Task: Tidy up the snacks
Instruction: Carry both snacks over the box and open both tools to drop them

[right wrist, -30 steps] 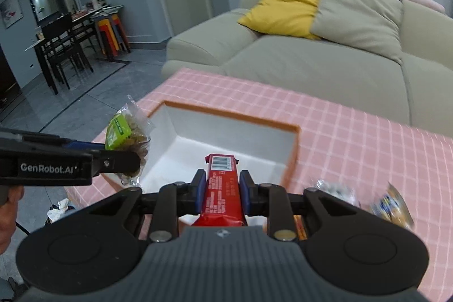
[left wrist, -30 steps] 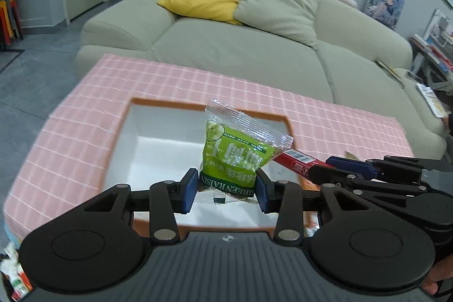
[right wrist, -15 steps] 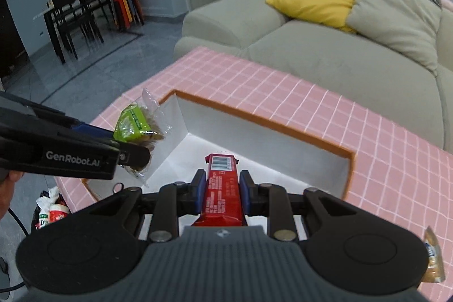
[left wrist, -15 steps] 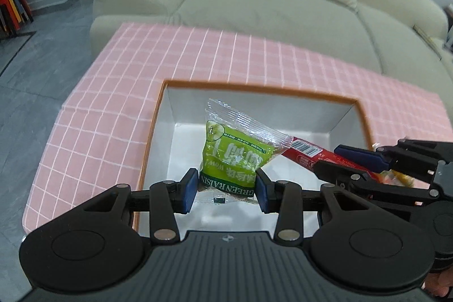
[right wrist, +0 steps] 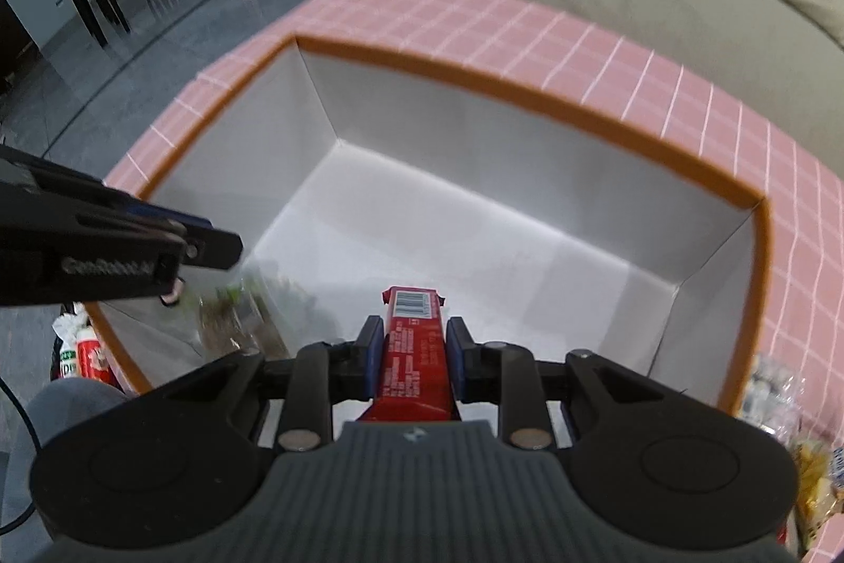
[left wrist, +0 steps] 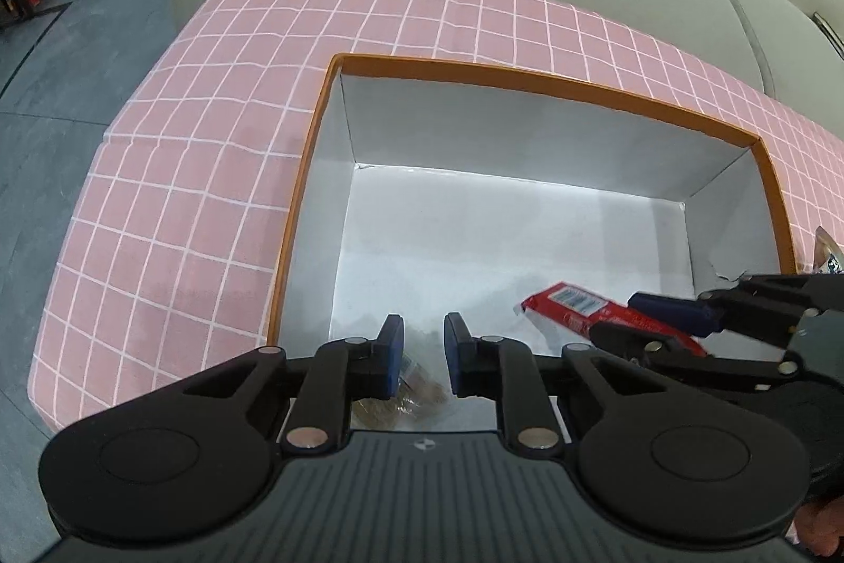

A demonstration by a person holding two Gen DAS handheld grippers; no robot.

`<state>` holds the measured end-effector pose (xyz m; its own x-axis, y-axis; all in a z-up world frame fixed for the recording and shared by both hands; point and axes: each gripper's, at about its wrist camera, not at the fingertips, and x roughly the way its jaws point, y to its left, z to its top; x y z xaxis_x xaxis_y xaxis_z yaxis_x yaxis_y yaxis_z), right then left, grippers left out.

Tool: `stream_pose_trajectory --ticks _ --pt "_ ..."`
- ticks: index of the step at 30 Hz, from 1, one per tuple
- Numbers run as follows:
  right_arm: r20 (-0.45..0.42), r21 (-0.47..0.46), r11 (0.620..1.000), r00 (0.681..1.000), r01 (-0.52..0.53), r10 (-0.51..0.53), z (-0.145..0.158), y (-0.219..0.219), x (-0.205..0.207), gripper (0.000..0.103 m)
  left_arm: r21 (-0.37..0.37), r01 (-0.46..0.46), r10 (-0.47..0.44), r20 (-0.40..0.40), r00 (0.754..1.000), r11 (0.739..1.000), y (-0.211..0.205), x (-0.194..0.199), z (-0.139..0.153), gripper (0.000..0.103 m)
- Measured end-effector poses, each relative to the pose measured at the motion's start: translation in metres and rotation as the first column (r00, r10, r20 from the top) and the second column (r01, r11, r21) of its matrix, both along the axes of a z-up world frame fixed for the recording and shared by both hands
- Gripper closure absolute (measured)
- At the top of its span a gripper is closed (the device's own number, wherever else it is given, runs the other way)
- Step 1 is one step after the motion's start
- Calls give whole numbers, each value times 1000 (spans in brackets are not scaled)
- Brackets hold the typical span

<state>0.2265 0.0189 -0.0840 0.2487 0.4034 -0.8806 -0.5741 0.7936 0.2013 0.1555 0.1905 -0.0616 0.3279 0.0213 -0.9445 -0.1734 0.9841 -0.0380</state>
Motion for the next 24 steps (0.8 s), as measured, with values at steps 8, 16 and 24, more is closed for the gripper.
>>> stream_pose_trajectory --ticks 8,16,24 --pt "-78 -5 1000 997 19 -19 -21 8 11 81 8 1 -1 -19 1000 1000 1 0 -5 81" --pt "-48 -34 999 999 8 -9 -16 13 1 50 13 6 -6 -16 1000 1000 -3 -4 -2 67" --pt "44 -18 1000 999 0 1 14 1 -8 30 24 -10 9 43 999 1000 -5 -17 20 58"
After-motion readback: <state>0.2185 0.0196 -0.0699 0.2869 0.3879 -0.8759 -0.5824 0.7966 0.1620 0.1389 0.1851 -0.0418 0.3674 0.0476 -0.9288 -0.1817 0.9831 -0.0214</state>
